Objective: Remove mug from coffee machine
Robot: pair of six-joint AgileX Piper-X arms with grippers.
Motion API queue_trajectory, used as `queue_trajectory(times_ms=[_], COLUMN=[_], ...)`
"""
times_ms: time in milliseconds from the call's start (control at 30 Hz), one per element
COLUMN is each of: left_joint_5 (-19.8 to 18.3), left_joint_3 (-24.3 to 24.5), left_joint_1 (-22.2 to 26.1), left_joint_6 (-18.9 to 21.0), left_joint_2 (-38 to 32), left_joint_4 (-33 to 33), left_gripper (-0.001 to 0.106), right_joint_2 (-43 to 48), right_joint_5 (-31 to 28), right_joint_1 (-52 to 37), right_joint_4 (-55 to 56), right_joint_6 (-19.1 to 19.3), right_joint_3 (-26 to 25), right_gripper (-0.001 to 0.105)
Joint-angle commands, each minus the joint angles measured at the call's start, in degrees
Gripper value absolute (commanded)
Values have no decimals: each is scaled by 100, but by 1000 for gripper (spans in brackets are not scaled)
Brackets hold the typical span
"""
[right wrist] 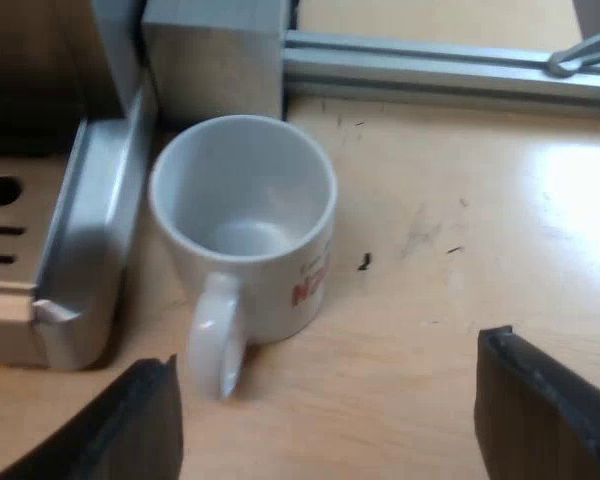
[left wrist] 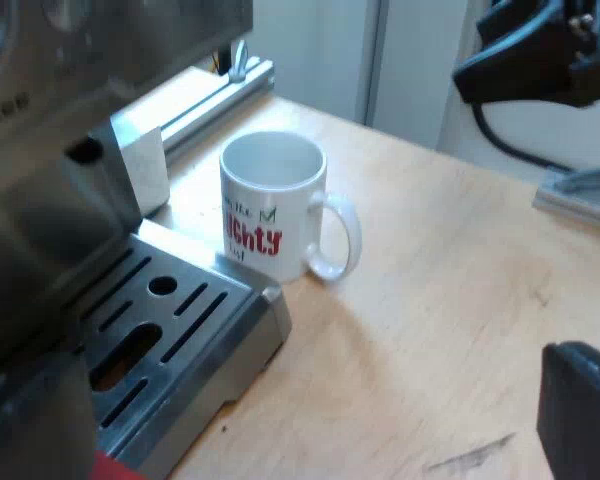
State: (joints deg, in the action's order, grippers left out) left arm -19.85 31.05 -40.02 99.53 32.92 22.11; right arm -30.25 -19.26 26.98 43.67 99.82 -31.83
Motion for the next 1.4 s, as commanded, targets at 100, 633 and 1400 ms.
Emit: queue_trajectory(times_ms=[100,633,1400], left_joint_5=[39,-66,-131], left_joint_3=[530,1556,1860], left_joint_1=[3,1715,3667], left_joint_6=[218,608,518], left_joint_2=[-59,-59,-100], left_joint_4=[715,1539,2689], left_gripper=[90,90,90], right_joint_2=[59,-759,-1627], right_joint_5=[385,696,1364], right_joint_1=[2,-14,-2851], right_joint_4=[757,1321,1578], right_joint_6=[48,-152,952], right_joint_3=[-753,-2520,-3066], right_gripper=[63,63,63])
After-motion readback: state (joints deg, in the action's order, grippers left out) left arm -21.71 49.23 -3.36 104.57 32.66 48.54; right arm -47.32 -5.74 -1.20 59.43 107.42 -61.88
